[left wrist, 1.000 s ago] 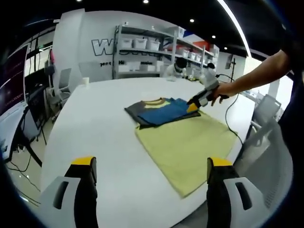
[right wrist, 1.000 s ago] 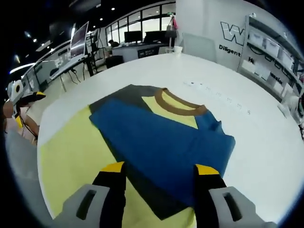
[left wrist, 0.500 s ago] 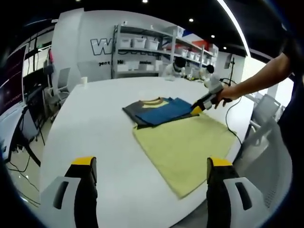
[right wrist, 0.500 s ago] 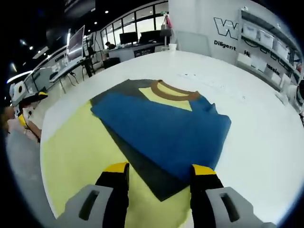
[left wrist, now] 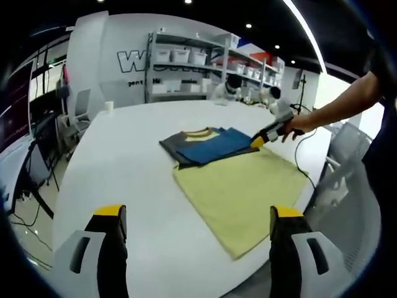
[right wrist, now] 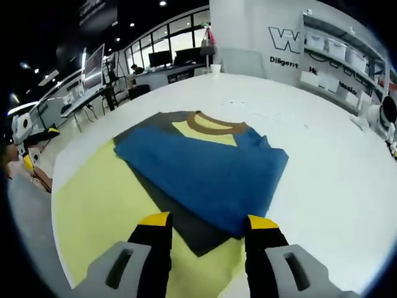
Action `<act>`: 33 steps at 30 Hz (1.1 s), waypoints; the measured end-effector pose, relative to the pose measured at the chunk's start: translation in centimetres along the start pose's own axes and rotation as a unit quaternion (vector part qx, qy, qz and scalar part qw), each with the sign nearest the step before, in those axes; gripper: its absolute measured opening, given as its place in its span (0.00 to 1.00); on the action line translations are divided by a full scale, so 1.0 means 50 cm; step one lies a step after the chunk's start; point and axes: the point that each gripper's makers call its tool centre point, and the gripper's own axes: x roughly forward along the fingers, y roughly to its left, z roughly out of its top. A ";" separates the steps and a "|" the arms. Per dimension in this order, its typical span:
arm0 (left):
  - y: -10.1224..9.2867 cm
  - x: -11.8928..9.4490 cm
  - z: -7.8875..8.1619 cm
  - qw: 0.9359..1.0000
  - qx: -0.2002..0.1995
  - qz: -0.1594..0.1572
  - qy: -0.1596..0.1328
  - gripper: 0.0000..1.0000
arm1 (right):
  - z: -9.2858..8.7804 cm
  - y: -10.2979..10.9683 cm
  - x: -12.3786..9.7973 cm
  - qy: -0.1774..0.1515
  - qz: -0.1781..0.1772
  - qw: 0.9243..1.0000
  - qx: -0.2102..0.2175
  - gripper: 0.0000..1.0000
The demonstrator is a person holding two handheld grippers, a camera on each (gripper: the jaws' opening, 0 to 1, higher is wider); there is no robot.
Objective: Fold the garment on the visible template until the final outline fits inside the template.
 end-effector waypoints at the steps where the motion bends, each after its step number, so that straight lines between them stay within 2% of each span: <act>1: -0.001 0.000 0.000 1.000 0.001 0.000 -0.001 0.93 | -0.005 0.001 0.003 0.002 0.002 1.000 0.000 0.43; 4: 0.000 -0.001 -0.003 1.000 0.001 -0.001 0.001 0.93 | -0.021 0.008 0.009 0.013 0.013 0.999 0.028 0.42; 5: 0.000 -0.001 -0.004 1.000 0.002 -0.001 0.002 0.93 | -0.010 0.004 0.010 -0.008 0.006 1.000 0.011 0.40; 9: 0.005 -0.003 -0.007 1.000 0.001 0.000 0.003 0.93 | -0.019 -0.006 0.003 -0.002 -0.007 1.000 0.021 0.34; 12: 0.008 -0.002 -0.009 1.000 0.000 0.000 0.004 0.93 | -0.020 -0.028 0.000 -0.008 -0.040 0.996 0.076 0.26; 14: 0.009 0.001 -0.009 1.000 0.002 -0.001 0.005 0.93 | -0.023 -0.021 -0.002 -0.006 -0.034 0.997 0.065 0.26; 19: 0.003 0.009 -0.003 1.000 0.009 -0.007 0.006 0.93 | -0.030 -0.013 -0.007 -0.006 -0.045 0.998 0.050 0.31; 29: -0.028 0.032 -0.005 0.999 0.020 -0.024 0.013 0.92 | -0.014 0.021 -0.015 -0.018 -0.016 0.998 0.053 0.57; 31: -0.035 0.035 -0.006 0.999 0.024 -0.026 0.015 0.92 | -0.009 0.025 -0.025 -0.024 -0.014 0.998 0.052 0.58; 33: -0.039 0.039 -0.007 0.999 0.026 -0.029 0.016 0.92 | -0.003 0.028 -0.035 -0.028 -0.011 0.999 0.024 0.55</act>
